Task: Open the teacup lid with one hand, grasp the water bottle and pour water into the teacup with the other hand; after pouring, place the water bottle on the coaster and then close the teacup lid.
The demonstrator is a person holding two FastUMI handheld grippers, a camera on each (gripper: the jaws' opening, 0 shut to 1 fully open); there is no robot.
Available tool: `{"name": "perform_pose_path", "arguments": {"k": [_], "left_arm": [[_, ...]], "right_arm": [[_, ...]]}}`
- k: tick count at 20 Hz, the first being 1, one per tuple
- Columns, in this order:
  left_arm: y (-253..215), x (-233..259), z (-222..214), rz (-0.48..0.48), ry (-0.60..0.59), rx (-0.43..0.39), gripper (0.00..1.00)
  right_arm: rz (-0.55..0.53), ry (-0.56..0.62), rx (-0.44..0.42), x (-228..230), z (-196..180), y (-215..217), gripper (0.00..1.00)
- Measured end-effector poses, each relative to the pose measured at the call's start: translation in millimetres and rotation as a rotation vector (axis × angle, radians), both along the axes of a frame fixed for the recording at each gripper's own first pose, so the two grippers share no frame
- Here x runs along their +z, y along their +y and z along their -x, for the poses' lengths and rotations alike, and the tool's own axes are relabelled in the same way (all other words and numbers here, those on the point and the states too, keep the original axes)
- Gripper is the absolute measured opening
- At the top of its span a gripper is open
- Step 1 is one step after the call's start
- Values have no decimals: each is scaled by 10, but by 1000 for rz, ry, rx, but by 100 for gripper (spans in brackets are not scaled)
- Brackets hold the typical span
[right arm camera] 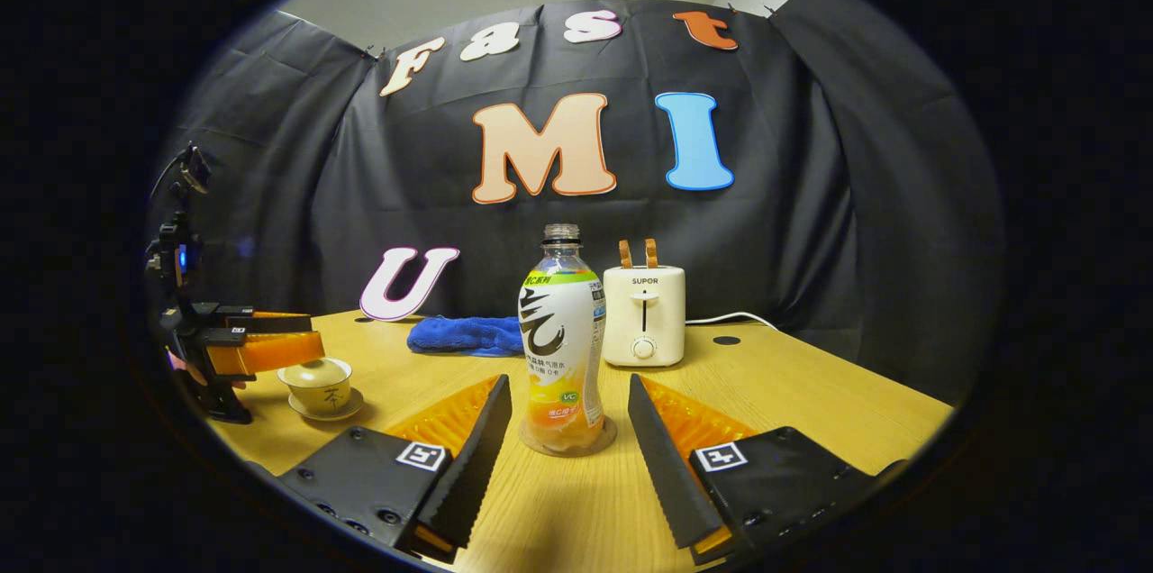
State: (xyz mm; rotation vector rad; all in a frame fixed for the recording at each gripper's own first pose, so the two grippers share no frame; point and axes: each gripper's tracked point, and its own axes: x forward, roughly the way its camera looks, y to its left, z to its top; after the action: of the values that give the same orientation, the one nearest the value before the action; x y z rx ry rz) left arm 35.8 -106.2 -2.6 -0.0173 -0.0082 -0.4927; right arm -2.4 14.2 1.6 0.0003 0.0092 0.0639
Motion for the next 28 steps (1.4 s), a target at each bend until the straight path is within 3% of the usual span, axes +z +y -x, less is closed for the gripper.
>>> {"name": "perform_pose_path", "arguments": {"k": [2,6,7,14,18,22,28], "left_arm": [[76,-7,10,-2,3,35,92],[309,-14,19,-5,2,153,92],[352,-5,29,-6,4,176,95],[569,-11,135,-11,7,300,92],[840,-13,155,-15,12,434,92],[1127,-9,186,-22,13,585,92],[1349,-6,245,-26,13,704,92]], "right_arm": [[0,0,0,3,-5,-6,84],[0,0,0,0,-10,-6,80],[0,0,0,-2,-4,-7,84],[0,0,0,-6,-5,-5,80],[0,0,0,-2,5,-5,88],[0,0,-1,-9,-4,-6,80],[1,-1,-28,-12,-25,-64,84]]}}
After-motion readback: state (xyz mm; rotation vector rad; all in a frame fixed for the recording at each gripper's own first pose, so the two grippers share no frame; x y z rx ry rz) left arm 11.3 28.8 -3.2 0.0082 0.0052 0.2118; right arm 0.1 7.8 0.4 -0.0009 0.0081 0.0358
